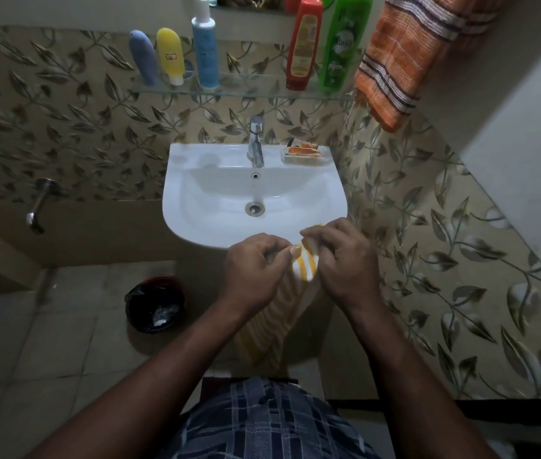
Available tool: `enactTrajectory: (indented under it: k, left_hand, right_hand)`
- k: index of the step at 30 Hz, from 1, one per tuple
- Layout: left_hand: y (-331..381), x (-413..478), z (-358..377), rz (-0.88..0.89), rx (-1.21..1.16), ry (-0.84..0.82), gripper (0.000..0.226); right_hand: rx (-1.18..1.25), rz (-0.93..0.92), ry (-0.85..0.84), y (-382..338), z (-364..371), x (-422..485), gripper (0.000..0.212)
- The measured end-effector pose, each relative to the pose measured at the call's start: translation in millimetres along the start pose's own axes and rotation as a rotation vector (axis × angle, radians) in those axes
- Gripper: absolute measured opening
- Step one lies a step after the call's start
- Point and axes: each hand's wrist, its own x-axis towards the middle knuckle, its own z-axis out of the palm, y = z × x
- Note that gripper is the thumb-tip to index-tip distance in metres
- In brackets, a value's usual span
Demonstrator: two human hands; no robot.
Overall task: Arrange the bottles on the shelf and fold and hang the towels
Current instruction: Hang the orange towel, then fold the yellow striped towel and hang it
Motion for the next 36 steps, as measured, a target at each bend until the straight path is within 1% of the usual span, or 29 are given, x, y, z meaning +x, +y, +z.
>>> enactTrajectory:
  k: [2, 4, 6, 8, 10, 12, 14, 16, 20, 23, 27, 36]
  left_hand:
    - [0, 0, 1, 0.052, 0.051, -0.008, 0.020]
    - [-1, -2, 1, 0.100, 0.089, -0.021, 0.019]
    - [-3, -3, 1, 0.136, 0.104, -0.051, 0.018]
    - [-4, -3, -2, 0.160, 0.082, -0.108, 0.014]
    - [-4, -3, -5, 0.184, 0.058, -0.157, 0.013]
    - [-2, -5, -6, 0.177, 0.012, -0.180, 0.014]
    - [0, -9, -8, 0.128, -0.064, -0.195, 0.012]
    - [-3, -10, -10, 0.118, -0.067, -0.216, 0.017]
    - [-6, -8, -14, 0.186, 0.038, -0.293, 0.035]
    - [-1, -8, -14, 0.165, -0.004, -0.372, 0.029]
    - [0, -7, -14, 0.135, -0.051, -0.356, 0.023]
    - [9, 5, -10, 0.178, -0.001, -0.352, 0.020]
  right_hand:
    - [0.026, -0.042, -0.088, -2, -2, -1, 0.033]
    - [0.062, -0.058, -0.234, -3, -6, -2, 0.035]
    - [0.062, -0.035, -0.382, 0, -11, 0, 0.033]
    - [0.064, 0.010, -0.472, 6, -16, 5, 0.027]
    - [0.079, 0.024, -0.454, 11, -20, 6, 0.016]
    - [0.103, 0.007, -0.367, 14, -23, 5, 0.009]
    - [0.119, 0.012, -0.283, 15, -25, 4, 0.009]
    - [0.137, 0.020, -0.242, 15, -28, 4, 0.011]
    - [0.144, -0.040, -0.232, 9, -35, 3, 0.009]
    - [0.127, -0.063, -0.227, 3, -43, 6, 0.007]
    - [0.086, -0.103, -0.239, 0, -54, 11, 0.007]
    - [0.024, -0.139, -0.223, -3, -65, 17, 0.010]
